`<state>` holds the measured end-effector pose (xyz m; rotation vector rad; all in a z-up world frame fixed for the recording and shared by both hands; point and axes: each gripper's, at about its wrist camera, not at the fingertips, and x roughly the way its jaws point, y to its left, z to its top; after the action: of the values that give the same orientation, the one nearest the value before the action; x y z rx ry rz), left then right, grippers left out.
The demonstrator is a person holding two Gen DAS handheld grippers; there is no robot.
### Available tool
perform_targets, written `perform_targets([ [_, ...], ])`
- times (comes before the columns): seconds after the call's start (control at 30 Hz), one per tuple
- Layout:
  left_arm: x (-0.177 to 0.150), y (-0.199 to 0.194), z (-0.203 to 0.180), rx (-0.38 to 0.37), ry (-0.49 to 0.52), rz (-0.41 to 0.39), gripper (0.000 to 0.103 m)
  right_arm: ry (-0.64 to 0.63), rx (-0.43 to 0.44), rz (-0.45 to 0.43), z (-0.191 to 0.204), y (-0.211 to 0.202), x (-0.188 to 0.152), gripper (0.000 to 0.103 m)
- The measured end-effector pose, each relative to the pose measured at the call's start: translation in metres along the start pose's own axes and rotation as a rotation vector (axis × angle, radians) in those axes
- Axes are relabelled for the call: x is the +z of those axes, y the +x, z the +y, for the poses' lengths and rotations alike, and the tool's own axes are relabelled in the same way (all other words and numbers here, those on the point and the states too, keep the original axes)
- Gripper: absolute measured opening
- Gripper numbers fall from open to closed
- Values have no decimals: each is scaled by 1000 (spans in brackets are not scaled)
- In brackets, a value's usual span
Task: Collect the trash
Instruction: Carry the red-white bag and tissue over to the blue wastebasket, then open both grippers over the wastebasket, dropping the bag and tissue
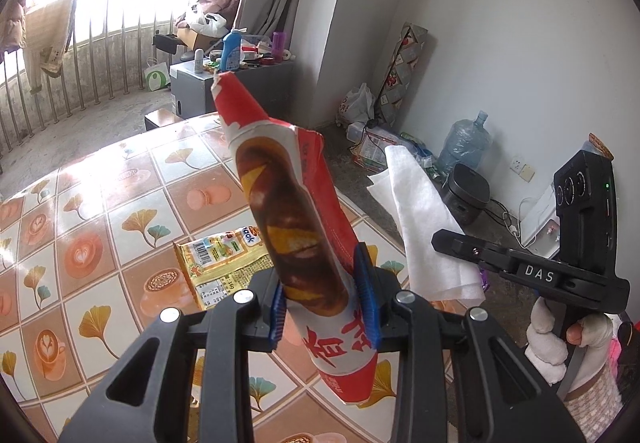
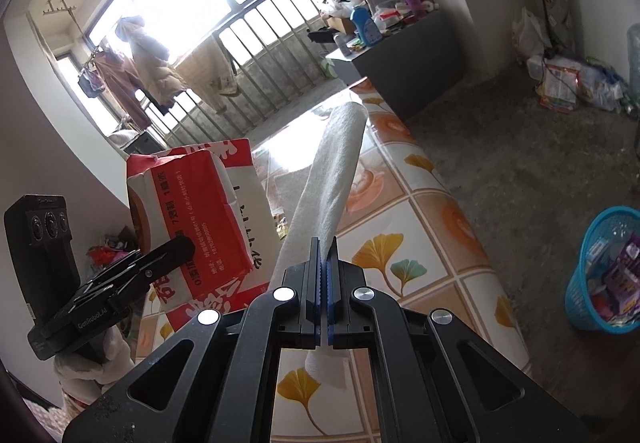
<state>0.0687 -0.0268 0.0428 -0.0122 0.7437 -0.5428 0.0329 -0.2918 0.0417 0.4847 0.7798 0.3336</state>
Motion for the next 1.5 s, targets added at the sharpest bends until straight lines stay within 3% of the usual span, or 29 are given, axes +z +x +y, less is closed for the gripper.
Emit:
perform_targets([
  [0.33, 4, 2, -10, 28, 54, -25, 30, 11, -4, -46, -8, -14, 0, 1],
  [0.53, 9, 12, -21, 7, 96, -23, 30, 42, -33, -95, -24, -30, -1, 1],
  [0.63, 20, 21, -35, -39, 122, -19, 30, 73, -84, -149, -44, -48, 5, 1],
  [0.83, 54, 59, -83, -205, 203, 25, 30, 219, -251, -321, -100, -108, 11, 1],
  [1.0, 72, 136, -147, -374, 244, 201, 30, 405, -363, -362, -162, -128, -3, 1],
  [1.17, 58, 233, -220, -458, 271, 429, 32, 579, -435, -313, -224, -109, -23, 1],
  [1.33, 31, 330, -281, -473, 297, 635, 31, 794, -449, -274, -295, -92, -55, 2],
  [1.43, 10, 378, -307, -443, 321, 701, 33, 919, -442, -261, -336, -78, -70, 5],
  [1.47, 3, 394, -314, -442, 312, 723, 41, 954, -442, -260, -350, -71, -75, 7],
  [1.5, -4, 409, -319, -433, 303, 741, 47, 985, -446, -257, -365, -64, -80, 19],
])
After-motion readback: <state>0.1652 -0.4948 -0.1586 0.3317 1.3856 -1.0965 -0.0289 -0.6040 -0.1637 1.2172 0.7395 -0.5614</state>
